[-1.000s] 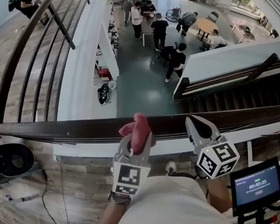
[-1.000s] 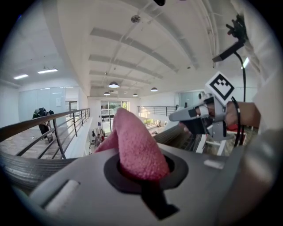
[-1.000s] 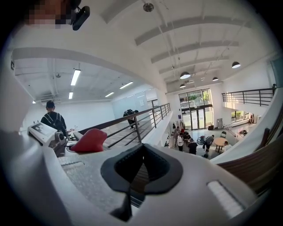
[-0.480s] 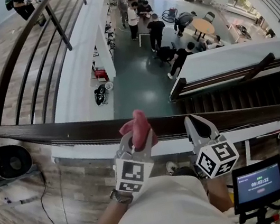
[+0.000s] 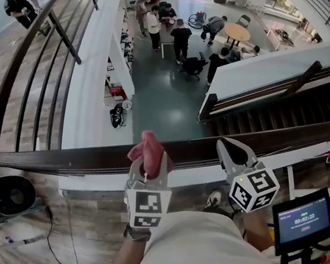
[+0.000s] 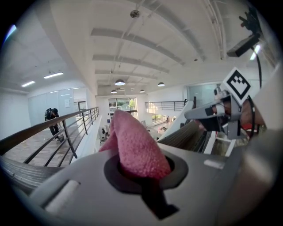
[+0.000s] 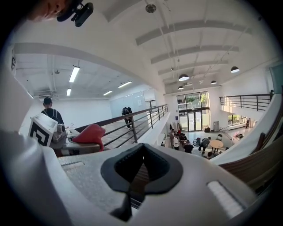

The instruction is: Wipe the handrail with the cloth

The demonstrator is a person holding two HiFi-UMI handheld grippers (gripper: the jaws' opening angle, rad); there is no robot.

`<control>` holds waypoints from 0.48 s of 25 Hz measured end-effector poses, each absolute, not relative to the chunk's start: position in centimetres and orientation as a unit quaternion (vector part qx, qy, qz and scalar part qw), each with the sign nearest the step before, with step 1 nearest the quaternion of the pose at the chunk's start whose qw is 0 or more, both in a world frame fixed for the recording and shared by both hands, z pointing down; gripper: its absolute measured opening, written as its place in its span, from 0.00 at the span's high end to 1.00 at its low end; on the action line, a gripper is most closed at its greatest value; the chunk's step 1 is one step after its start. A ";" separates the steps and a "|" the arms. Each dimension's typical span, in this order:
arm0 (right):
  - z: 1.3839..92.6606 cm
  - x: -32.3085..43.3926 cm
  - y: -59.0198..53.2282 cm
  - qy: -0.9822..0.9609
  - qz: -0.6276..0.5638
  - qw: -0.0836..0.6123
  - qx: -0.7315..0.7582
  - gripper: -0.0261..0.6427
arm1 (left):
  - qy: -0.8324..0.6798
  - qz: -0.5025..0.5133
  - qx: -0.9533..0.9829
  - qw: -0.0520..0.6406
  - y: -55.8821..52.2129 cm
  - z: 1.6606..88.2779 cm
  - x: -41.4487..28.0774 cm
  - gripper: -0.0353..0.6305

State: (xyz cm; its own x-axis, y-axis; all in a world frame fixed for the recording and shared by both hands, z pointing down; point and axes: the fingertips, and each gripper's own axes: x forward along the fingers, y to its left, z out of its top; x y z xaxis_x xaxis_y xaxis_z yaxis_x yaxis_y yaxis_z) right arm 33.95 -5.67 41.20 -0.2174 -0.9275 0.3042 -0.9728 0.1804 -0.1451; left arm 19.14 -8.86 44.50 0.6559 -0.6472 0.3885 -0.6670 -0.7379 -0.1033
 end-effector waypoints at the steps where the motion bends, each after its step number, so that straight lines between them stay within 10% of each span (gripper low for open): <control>1: 41.2 34.1 -5.7 -0.765 0.156 0.072 0.621 0.96 | -0.365 0.206 0.908 0.026 -9.0 44.4 19.1 0.90; 12: 40.5 37.0 -5.2 -0.769 0.158 0.062 0.616 0.96 | -0.384 0.220 0.896 0.020 -8.8 43.2 20.6 0.90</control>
State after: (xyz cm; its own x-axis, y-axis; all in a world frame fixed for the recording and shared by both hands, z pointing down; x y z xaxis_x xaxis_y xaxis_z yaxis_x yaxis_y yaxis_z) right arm 37.00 -5.22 40.49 -0.2330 -0.9284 0.2894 -0.9674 0.1910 -0.1662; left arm 20.59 -8.85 43.24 0.6080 -0.6799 0.4100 -0.6977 -0.7040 -0.1329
